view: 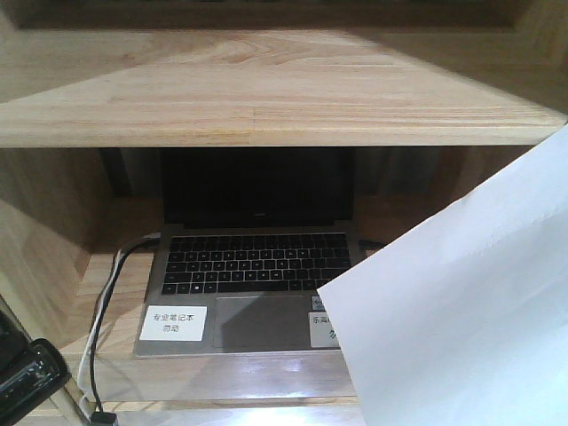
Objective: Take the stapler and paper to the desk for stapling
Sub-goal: 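Hold stapler and paper while the base turns and drives to the desk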
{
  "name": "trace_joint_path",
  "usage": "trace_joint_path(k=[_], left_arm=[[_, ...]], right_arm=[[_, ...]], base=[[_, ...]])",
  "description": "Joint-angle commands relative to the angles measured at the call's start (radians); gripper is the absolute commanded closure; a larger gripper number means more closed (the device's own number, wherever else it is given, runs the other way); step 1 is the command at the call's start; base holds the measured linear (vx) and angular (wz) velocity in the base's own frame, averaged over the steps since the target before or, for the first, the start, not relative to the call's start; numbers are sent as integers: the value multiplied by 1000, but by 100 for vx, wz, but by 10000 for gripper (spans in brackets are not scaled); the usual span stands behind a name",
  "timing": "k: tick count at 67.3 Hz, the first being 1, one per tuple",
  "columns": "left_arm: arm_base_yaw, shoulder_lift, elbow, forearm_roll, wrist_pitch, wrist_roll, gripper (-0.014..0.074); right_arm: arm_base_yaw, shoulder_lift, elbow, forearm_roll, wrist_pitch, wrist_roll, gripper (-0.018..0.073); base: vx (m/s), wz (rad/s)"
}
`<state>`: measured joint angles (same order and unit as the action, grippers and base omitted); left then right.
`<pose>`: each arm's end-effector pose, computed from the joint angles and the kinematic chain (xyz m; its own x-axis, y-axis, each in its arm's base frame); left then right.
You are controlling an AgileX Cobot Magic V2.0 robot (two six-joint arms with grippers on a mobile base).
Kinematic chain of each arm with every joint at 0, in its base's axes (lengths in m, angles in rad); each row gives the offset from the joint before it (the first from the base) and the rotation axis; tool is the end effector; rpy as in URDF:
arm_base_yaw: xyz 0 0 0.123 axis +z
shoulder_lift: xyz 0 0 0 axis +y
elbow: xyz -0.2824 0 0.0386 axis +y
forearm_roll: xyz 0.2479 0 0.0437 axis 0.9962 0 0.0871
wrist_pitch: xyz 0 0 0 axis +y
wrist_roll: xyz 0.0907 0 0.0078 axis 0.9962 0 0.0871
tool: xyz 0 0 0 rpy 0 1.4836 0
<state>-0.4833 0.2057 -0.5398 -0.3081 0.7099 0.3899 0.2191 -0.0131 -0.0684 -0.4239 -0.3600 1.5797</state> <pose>0.0247 -0.0333 0.3176 -0.1339 0.2391 -0.9617 0.6525 0.7517 0.0960 0.0360 0.0215 0.2647 -0.1357 0.9071 -0.3985 -0.5613 0.2611 0.7854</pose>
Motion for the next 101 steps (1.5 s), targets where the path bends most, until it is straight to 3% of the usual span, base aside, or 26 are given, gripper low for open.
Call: trace_joint_path(k=[1,101], left_arm=[[-5,7,-30,-25,-112,-2,603],[-4,7,-30,-25,-111,-2,603]], right_arm=[[1,-6,-28,-7,-49,-11,561],[1,-6,-28,-12,-47,-15,561]], base=[[0,0],[-4,-1]])
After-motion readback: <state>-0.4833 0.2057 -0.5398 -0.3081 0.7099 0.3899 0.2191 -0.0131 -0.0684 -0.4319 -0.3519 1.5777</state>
